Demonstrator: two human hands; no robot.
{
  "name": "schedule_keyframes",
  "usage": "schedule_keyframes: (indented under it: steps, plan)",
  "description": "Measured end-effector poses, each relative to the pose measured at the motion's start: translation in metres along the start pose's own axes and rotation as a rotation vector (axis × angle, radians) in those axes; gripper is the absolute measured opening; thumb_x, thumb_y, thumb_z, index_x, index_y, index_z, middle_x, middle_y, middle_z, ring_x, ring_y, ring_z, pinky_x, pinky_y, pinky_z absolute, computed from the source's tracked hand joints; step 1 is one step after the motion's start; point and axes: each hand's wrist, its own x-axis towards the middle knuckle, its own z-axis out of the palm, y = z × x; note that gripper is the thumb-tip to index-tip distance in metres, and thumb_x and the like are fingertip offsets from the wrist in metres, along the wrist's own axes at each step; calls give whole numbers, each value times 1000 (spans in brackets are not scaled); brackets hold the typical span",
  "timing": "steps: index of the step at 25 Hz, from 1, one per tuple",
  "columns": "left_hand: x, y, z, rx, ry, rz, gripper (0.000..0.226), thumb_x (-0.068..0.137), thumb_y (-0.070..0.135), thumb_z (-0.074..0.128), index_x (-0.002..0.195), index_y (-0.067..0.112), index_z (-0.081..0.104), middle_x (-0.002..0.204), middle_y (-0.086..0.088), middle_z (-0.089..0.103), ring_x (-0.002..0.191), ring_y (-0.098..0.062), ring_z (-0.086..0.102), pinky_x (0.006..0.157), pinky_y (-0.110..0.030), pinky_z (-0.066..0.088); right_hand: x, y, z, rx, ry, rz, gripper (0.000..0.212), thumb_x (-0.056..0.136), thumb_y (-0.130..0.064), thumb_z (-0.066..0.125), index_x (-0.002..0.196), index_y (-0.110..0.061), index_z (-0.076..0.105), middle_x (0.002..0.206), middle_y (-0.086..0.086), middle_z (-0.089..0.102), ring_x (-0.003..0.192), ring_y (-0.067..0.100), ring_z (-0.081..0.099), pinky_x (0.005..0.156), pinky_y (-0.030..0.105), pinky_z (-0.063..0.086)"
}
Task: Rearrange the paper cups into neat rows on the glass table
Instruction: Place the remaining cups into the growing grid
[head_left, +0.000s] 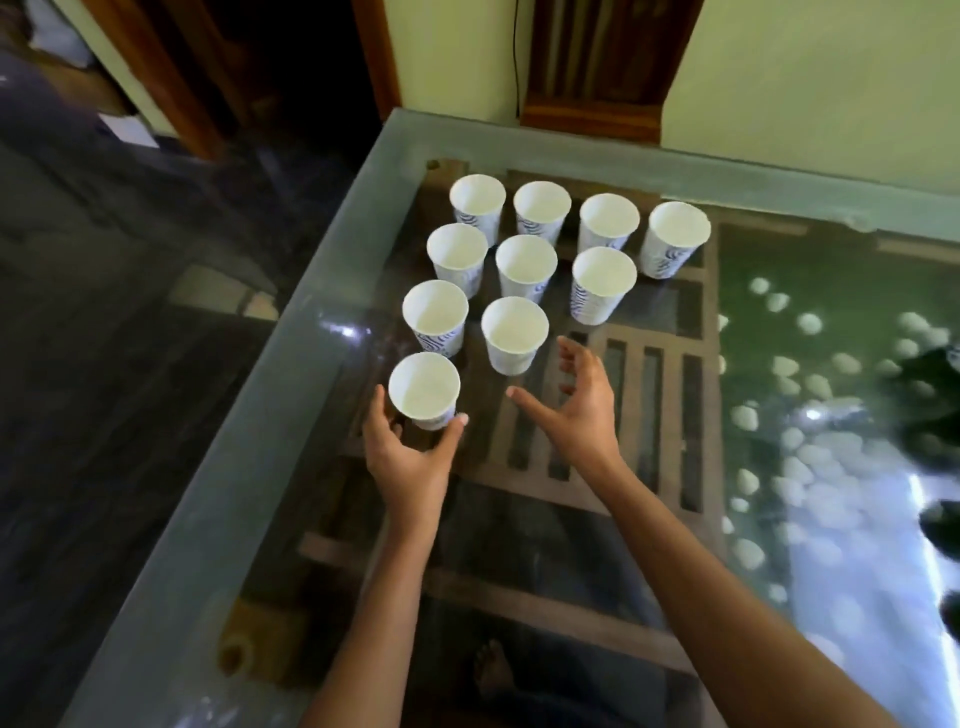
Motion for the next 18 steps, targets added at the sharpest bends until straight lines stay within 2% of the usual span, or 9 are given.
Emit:
schedule_keyframes:
  steps: [5,10,12,14,16,18]
  plan:
    - [16,-2,12,15,58,58,74,60,21,85,124,5,51,125,-12,56,116,-19,51,94,-45,49,37,-3,29,49,21,12,99,57,-50,82,138,-30,28,145,-5,38,129,14,40,104,38,37]
    - [14,1,12,26,49,89,72,60,22,85,121,4,52,123,-13,57,114,-19,52,92,-45,50,47,-4,41,137,82,-17,87,58,-45,83,129,-34,36,126,-20,45,108,-4,45,93,22,39]
    - [8,3,11,45,32,103,72,60,22,85,121,3,53,123,-13,58,114,-22,53,92,-46,50,41,-2,35,156,105,-21,83,59,-42,83,128,-34,37,122,-22,44,105,-5,45,91,20,41]
    - [-3,7,11,49,19,116,72,59,23,85,120,2,53,121,-14,58,113,-23,54,93,-40,49,28,2,23,158,111,-24,84,59,-40,84,129,-33,38,128,-16,46,110,-2,44,93,21,41]
    - [-20,14,11,42,-1,110,72,59,24,85,121,5,53,121,-12,59,112,-22,55,91,-27,45,9,7,2,152,116,-30,83,60,-39,84,129,-32,38,130,-11,48,112,0,45,92,18,39]
    - [-45,21,13,41,-35,111,73,59,25,85,121,6,53,121,-11,59,111,-21,54,89,-25,42,-16,18,-28,151,134,-41,81,60,-36,84,128,-29,40,130,-9,50,113,3,47,90,15,41]
